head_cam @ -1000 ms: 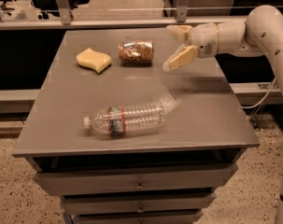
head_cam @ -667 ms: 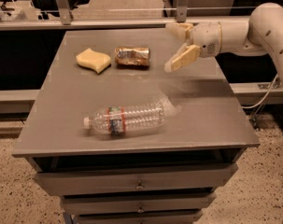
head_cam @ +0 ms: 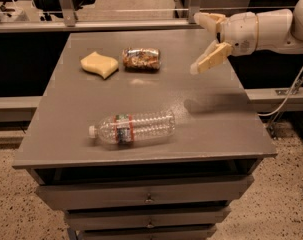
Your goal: Knock orange can over
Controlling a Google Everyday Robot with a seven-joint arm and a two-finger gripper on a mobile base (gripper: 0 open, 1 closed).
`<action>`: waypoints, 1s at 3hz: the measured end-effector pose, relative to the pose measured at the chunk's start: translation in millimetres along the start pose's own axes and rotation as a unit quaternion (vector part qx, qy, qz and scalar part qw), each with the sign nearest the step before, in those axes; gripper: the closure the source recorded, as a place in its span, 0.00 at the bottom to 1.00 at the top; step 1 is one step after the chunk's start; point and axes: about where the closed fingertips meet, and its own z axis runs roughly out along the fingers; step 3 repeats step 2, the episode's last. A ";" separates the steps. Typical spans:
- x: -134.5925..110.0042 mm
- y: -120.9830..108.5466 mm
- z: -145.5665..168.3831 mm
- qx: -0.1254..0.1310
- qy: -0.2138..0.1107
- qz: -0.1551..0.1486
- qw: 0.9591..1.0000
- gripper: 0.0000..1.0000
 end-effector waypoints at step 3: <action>-15.6 -7.8 -38.9 0.047 0.042 -0.039 0.997 0.00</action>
Offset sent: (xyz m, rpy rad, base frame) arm -0.0045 -0.0296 0.0226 -0.0722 -0.0730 -0.0795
